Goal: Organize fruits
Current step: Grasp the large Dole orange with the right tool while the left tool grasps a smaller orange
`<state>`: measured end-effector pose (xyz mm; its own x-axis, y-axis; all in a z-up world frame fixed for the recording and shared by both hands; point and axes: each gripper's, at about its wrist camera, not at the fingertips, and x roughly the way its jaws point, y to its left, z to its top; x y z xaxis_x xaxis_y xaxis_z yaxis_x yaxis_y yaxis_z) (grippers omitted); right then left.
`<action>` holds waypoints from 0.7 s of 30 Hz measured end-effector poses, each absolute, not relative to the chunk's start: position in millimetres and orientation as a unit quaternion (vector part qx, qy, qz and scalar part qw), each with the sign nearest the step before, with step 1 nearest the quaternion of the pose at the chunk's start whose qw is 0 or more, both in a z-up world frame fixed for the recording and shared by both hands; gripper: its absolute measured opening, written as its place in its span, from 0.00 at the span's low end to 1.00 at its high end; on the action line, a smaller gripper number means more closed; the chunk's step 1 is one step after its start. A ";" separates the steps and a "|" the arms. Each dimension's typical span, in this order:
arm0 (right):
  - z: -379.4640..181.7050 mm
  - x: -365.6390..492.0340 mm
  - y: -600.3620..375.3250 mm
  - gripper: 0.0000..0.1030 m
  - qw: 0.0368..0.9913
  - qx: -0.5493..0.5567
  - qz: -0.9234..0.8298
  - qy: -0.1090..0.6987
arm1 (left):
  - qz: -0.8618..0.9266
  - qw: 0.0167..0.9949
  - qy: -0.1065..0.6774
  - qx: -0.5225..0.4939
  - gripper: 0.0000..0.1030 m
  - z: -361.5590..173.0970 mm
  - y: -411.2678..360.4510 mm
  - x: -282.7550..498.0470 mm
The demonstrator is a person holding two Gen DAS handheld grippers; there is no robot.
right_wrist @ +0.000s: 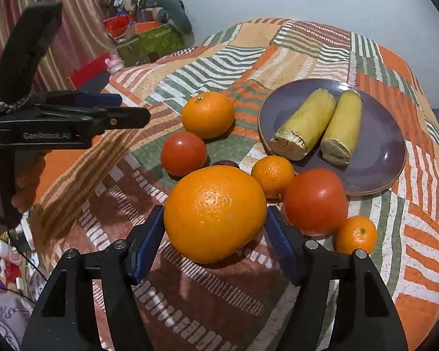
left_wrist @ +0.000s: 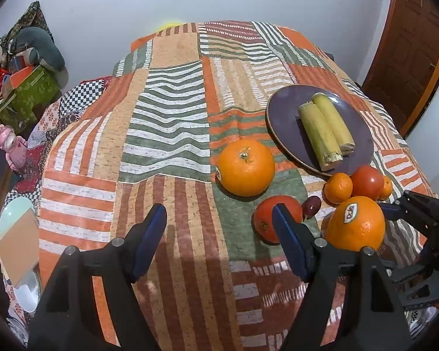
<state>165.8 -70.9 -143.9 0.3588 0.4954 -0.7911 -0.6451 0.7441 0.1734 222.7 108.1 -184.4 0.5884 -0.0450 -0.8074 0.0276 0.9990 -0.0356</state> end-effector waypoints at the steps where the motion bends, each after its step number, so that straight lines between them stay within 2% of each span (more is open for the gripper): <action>1: -142.3 164.8 -71.4 0.63 0.822 -0.083 0.347 0.444 | -0.023 0.891 0.454 -0.011 0.72 -185.2 107.2 224.7; 13: -99.0 173.6 -106.3 0.63 0.857 -0.053 0.325 0.397 | -0.041 0.874 0.481 -0.048 0.72 -205.0 92.6 280.5; 21: -97.6 188.8 -130.7 0.63 0.866 -0.042 0.303 0.396 | -0.037 0.859 0.507 -0.052 0.66 -230.5 89.0 307.1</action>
<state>188.8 -130.7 -97.6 0.5033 0.4909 -0.7111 -0.5570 0.8135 0.1674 307.1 89.0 -230.5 0.4829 -0.1173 -0.8678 0.0109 0.9917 -0.1280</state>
